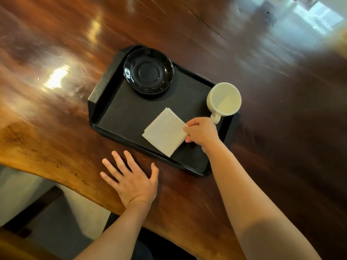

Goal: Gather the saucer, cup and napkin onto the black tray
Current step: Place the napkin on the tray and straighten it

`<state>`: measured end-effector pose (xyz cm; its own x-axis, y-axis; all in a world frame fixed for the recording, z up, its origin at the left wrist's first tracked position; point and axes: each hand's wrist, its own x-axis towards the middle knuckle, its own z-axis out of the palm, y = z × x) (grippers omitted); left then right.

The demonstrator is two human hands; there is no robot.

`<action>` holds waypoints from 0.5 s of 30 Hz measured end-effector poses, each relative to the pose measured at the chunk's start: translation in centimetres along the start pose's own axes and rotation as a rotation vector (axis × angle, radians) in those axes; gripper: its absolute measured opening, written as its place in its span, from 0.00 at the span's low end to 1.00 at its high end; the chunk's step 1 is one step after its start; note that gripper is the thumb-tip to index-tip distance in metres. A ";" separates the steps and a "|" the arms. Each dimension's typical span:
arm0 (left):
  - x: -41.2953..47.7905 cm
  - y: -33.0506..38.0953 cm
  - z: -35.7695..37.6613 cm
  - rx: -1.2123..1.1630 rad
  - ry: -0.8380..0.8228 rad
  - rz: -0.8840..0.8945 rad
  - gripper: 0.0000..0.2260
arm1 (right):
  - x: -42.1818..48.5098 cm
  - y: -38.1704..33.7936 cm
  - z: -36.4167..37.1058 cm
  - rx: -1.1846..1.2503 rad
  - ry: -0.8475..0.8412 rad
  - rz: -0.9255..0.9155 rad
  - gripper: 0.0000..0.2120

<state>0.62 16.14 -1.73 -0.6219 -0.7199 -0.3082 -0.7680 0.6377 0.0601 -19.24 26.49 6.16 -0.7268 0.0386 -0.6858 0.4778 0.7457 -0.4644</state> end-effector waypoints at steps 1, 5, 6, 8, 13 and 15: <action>0.0 0.0 0.0 0.001 -0.002 0.002 0.41 | 0.0 0.2 0.0 0.050 0.021 0.015 0.06; 0.0 -0.1 0.0 0.005 -0.006 0.001 0.42 | 0.1 0.6 0.2 0.231 0.122 0.060 0.05; 0.0 0.0 0.0 0.005 -0.005 0.001 0.42 | 0.1 0.7 0.4 0.274 0.143 0.067 0.07; -0.1 0.0 0.0 0.002 -0.003 -0.001 0.42 | -0.1 0.8 0.6 0.338 0.163 0.083 0.08; 0.0 -0.1 0.1 -0.001 0.001 0.004 0.41 | -0.9 1.6 1.5 0.373 0.176 0.057 0.10; 0.0 -0.1 0.0 -0.006 0.005 0.004 0.41 | -1.3 2.1 2.0 0.380 0.188 0.048 0.14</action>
<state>0.69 16.14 -1.75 -0.6254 -0.7188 -0.3037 -0.7665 0.6388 0.0665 -16.35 26.68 4.99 -0.7599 0.2139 -0.6138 0.6354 0.4436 -0.6321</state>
